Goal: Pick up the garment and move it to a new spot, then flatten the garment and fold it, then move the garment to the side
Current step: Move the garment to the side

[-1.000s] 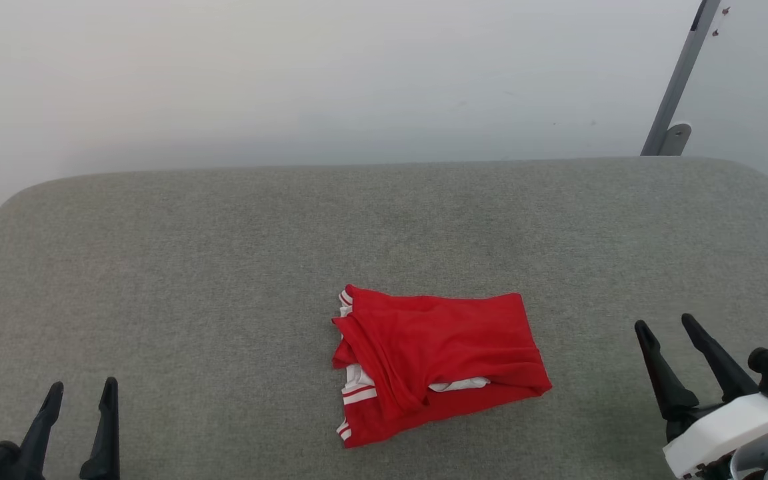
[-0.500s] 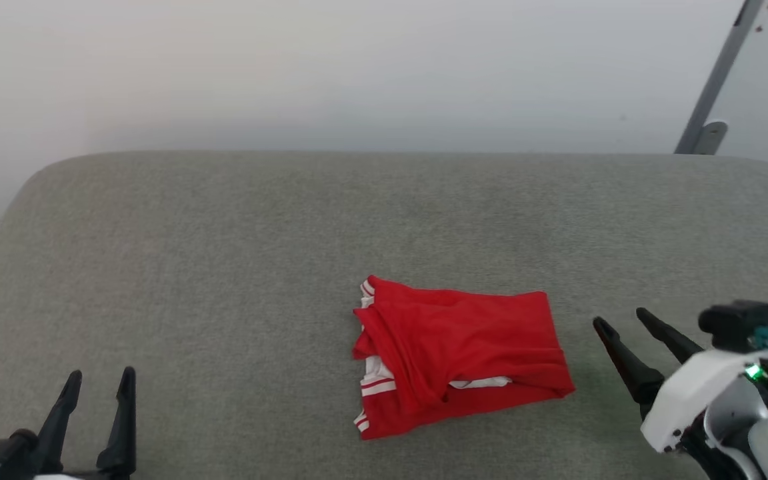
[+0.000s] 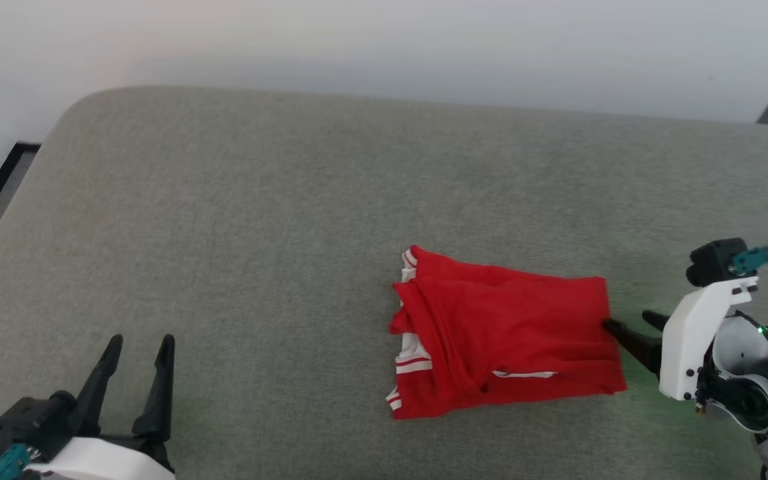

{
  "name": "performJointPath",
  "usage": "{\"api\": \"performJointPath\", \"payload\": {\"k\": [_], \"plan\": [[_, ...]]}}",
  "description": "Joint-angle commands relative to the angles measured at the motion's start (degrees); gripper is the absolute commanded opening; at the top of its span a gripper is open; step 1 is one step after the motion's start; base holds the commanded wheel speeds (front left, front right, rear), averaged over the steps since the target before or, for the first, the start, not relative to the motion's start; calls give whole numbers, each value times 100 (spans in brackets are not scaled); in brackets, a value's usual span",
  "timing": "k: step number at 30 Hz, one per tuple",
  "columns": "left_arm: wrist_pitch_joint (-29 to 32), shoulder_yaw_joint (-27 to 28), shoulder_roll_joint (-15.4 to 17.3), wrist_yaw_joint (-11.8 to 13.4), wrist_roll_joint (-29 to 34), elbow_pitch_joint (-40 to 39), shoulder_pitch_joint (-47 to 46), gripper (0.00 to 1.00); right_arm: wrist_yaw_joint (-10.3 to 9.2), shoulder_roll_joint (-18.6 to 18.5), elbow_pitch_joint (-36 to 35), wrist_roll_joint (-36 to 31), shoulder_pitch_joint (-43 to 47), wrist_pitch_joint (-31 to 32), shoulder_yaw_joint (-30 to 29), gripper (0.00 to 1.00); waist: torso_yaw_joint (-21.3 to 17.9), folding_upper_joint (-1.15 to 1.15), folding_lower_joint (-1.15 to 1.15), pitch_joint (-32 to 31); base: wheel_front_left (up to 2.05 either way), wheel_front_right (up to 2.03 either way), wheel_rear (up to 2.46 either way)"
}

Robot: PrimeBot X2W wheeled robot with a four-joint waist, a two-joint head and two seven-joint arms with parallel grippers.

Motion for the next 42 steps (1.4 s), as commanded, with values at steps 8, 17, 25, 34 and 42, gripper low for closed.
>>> {"api": "performJointPath", "payload": {"k": [8, 17, 25, 34, 42], "plan": [[-46, -217, 0, -31, -97, 197, -322, 100, -1, 136, 690, 91, -477, 1227, 305, 100, 315, 0, 0, 279, 0, 0, 0], [-77, -381, 12, -35, -264, 375, -520, 100, 1, 405, 1138, 185, -632, 1657, 901, 0, 474, 0, 0, 356, 0, 0, 0], [-100, -289, 183, -37, -344, 303, -528, 100, -3, -85, 650, 247, -960, 1389, 854, 0, 262, 0, 0, 392, 0, 0, 0], [-104, -236, 337, -28, -326, 117, -733, 100, -2, -513, 265, 164, -1360, 1360, 522, 0, -231, 0, 0, 567, 0, 0, 0], [-112, -292, 364, -31, -131, -24, -1029, 100, -2, -866, 145, -67, -1808, 1250, 253, 0, -713, 0, 0, 830, 0, 0, 0]]}}
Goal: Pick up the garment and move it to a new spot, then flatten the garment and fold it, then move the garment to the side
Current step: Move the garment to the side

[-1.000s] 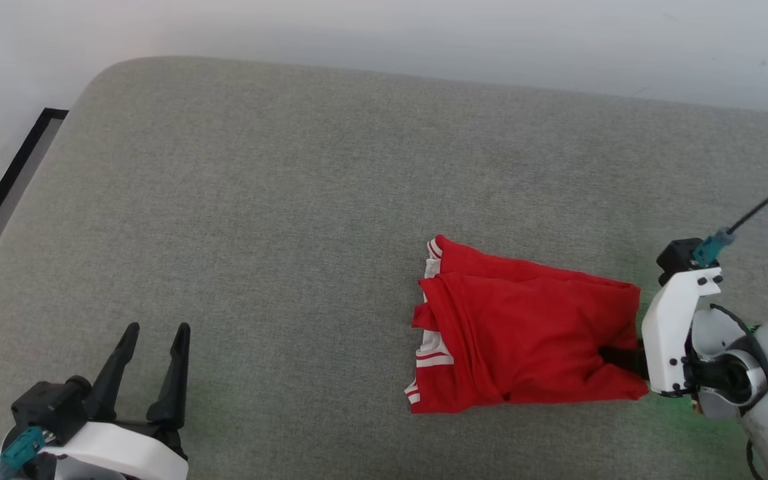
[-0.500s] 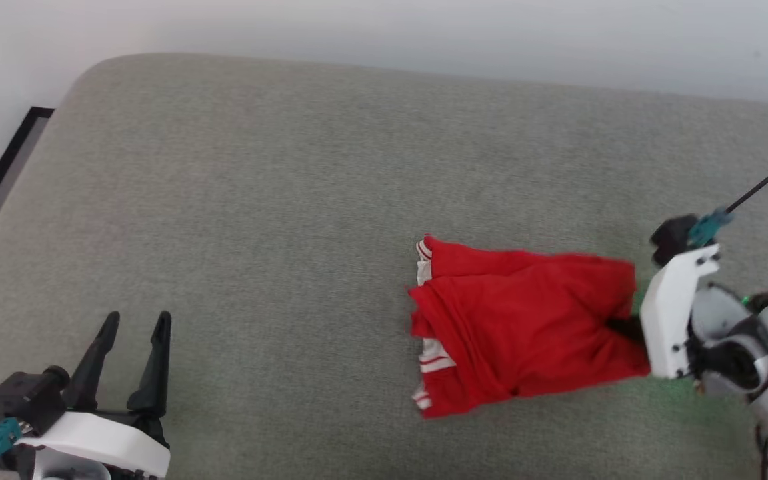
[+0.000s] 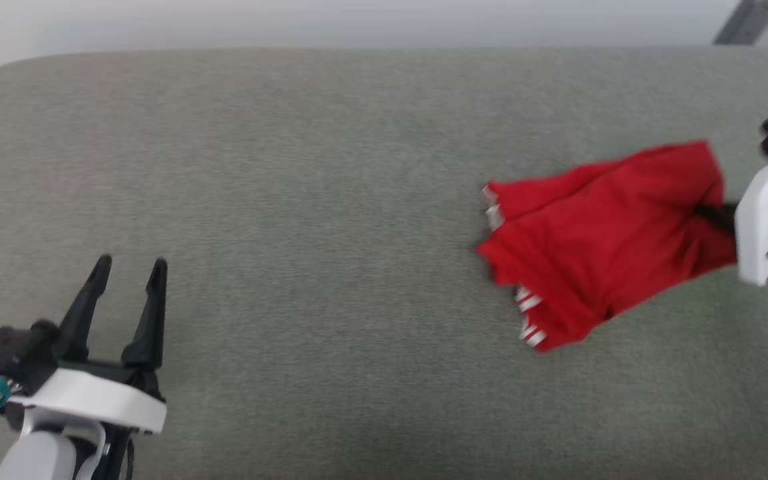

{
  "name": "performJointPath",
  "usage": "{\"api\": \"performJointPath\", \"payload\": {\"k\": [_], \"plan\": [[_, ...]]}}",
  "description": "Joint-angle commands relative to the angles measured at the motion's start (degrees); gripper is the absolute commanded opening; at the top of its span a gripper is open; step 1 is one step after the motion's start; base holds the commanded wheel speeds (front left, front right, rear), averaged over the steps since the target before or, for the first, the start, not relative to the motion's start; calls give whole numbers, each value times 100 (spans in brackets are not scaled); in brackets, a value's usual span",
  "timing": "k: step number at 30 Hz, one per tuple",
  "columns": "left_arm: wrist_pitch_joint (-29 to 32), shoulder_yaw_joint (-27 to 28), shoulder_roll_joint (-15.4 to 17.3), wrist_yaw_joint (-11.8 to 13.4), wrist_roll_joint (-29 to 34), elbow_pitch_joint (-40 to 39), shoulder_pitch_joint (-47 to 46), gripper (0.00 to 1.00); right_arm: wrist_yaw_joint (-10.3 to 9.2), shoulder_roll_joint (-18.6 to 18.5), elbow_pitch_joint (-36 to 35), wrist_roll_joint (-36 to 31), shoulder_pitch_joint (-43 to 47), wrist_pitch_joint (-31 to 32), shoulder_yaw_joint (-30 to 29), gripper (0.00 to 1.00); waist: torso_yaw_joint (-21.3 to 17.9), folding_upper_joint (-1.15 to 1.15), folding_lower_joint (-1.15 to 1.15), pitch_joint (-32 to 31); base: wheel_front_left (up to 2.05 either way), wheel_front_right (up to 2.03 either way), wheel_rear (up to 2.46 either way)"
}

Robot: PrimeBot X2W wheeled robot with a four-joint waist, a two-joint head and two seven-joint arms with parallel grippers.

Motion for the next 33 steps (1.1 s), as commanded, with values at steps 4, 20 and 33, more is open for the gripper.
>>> {"api": "performJointPath", "payload": {"k": [4, 20, 33], "plan": [[-36, -52, -49, -17, 151, -129, -277, 100, -3, -105, 51, -208, -303, -178, -128, 0, -378, 0, 0, 270, 0, 0, 0], [-34, -1051, -23, -20, 286, -150, -1460, 100, -3, -397, 1058, -1060, -1371, -1292, -571, 0, -1079, 0, 0, 897, 0, 0, 0], [-35, -1729, -95, -21, 221, -98, -2198, 100, -3, -429, 2474, -2420, -2043, -2359, -1181, 0, -914, 0, 0, 1451, 0, 0, 0]]}}
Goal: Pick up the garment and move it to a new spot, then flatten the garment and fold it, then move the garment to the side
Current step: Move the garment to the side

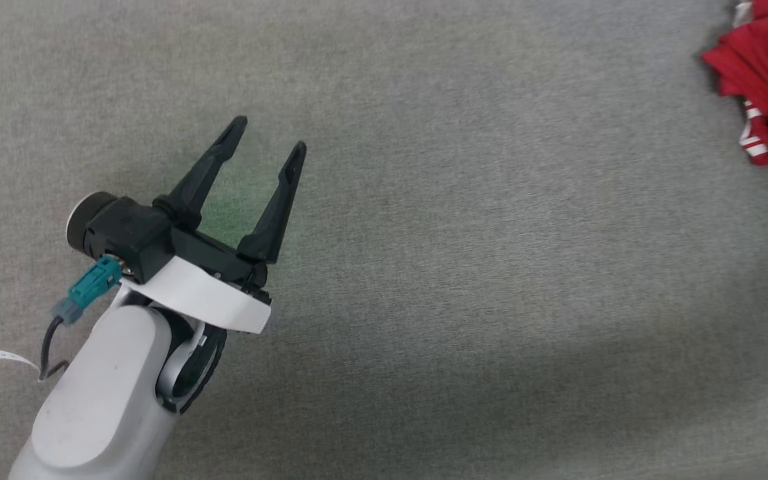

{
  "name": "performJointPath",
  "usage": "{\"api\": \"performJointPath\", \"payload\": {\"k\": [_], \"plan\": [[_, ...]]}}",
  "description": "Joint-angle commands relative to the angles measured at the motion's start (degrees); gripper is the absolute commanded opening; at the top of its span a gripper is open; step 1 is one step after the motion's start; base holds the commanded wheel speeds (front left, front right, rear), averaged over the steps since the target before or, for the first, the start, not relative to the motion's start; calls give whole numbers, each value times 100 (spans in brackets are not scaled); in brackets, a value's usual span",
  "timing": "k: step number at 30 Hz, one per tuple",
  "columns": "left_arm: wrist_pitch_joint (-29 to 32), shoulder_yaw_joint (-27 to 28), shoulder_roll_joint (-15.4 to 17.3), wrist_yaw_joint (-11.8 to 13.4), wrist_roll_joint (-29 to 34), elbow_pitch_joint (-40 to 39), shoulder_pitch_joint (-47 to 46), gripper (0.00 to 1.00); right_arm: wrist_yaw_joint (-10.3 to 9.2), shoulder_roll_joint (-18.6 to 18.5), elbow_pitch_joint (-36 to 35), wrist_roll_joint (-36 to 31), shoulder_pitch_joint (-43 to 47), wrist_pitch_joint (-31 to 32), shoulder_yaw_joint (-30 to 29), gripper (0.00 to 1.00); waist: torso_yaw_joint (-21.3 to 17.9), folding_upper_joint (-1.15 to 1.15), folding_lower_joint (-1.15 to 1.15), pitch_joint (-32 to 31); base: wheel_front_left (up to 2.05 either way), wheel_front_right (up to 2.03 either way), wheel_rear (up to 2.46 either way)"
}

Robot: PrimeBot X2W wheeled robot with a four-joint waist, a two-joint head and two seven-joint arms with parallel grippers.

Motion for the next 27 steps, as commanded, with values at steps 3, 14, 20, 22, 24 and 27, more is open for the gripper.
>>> {"api": "performJointPath", "payload": {"k": [3, 14, 20, 22, 24, 27], "plan": [[-28, -67, 9, -20, -27, 20, -194, 100, -4, 212, 455, -393, -163, -327, -270, 0, 164, 0, 0, 206, 0, 0, 0], [-28, -7, 22, -20, -105, 45, -175, 100, -3, 484, 1372, -1042, -361, -885, -900, 31, 403, 0, 0, 216, 0, 0, 0], [-28, 220, 50, -20, -34, -29, 117, 100, -3, 575, 1628, -1289, -480, -1100, -1161, 100, 402, 0, 0, 10, 0, 0, 0], [-28, 312, 53, -20, -39, -46, 238, 100, -3, 617, 1673, -1384, -479, -1119, -1179, 100, 384, 0, 0, -83, 0, 0, 0], [-28, 414, 61, -20, -52, -47, 359, 100, -3, 655, 1671, -1421, -481, -1210, -1223, 100, 378, 0, 0, -174, 0, 0, 0], [-28, 596, 47, -20, -135, -75, 520, 100, -3, 738, 1638, -1404, -462, -1325, -1247, 100, 367, 0, 0, -313, 0, 0, 0]]}}
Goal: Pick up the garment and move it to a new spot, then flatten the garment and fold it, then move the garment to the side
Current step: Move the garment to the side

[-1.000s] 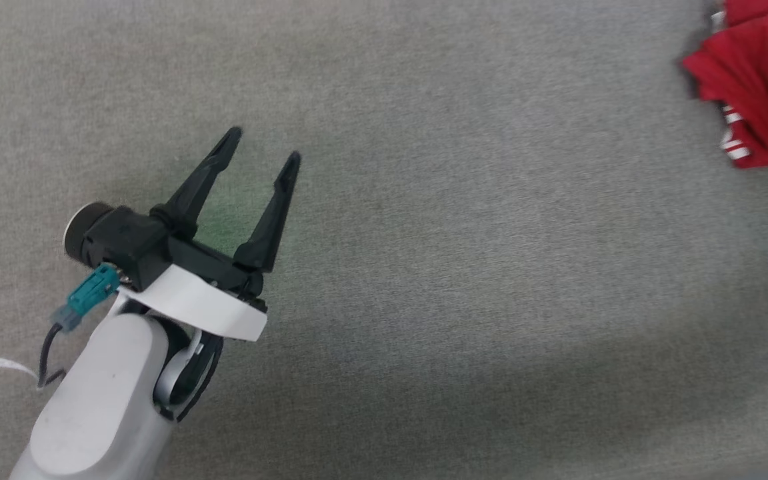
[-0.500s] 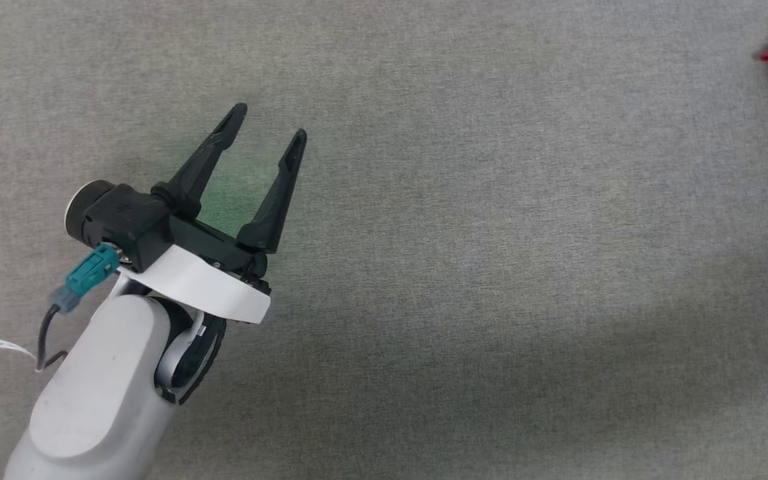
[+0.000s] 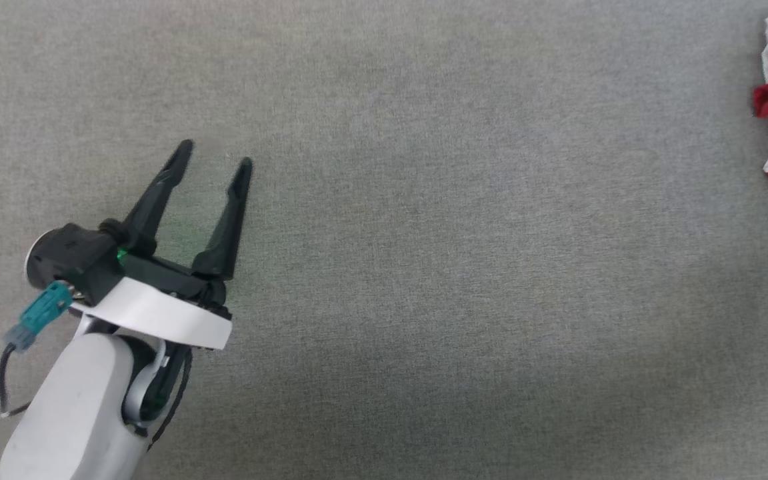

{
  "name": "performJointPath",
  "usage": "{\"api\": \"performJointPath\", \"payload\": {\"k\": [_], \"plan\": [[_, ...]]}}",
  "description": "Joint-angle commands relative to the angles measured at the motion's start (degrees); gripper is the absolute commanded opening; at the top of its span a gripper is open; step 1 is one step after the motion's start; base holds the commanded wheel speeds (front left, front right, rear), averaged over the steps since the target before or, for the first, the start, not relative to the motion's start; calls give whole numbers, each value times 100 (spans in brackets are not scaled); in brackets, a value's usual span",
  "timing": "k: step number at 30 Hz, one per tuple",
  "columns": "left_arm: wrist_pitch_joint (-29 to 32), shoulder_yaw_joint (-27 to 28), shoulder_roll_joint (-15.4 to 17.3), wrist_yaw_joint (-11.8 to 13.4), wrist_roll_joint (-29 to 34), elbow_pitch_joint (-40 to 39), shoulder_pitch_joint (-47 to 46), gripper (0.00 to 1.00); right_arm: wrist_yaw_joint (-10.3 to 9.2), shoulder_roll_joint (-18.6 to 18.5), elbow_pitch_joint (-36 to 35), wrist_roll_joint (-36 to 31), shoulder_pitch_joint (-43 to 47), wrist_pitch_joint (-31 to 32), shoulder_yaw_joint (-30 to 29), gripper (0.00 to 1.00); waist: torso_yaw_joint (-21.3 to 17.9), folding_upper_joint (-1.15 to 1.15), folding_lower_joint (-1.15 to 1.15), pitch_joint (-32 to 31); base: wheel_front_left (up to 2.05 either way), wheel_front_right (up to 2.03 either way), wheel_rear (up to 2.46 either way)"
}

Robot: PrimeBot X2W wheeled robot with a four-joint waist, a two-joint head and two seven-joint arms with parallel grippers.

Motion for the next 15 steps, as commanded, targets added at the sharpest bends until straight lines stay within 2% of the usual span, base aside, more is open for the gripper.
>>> {"api": "performJointPath", "payload": {"k": [1, 5, 7, 15], "plan": [[-27, 53, 5, -20, -66, -19, 106, 100, -3, 76, -43, 36, -30, -99, -41, 100, -7, 0, 0, -101, 0, 0, 0], [-27, 325, -24, 8, -127, -52, 273, 100, -3, 292, -215, 163, 143, -315, 96, 100, -1, 0, 0, -287, 0, 0, 0], [-26, 587, -85, 26, -149, -114, 401, 100, -3, 519, -384, 319, 335, -470, 277, 100, 3, 0, 0, -438, 0, 0, 0], [-27, 1197, -203, 54, 187, -425, 758, 100, -3, 1013, -1144, 956, 949, -896, 710, 100, 41, 0, 0, -795, 0, 0, 0]]}}
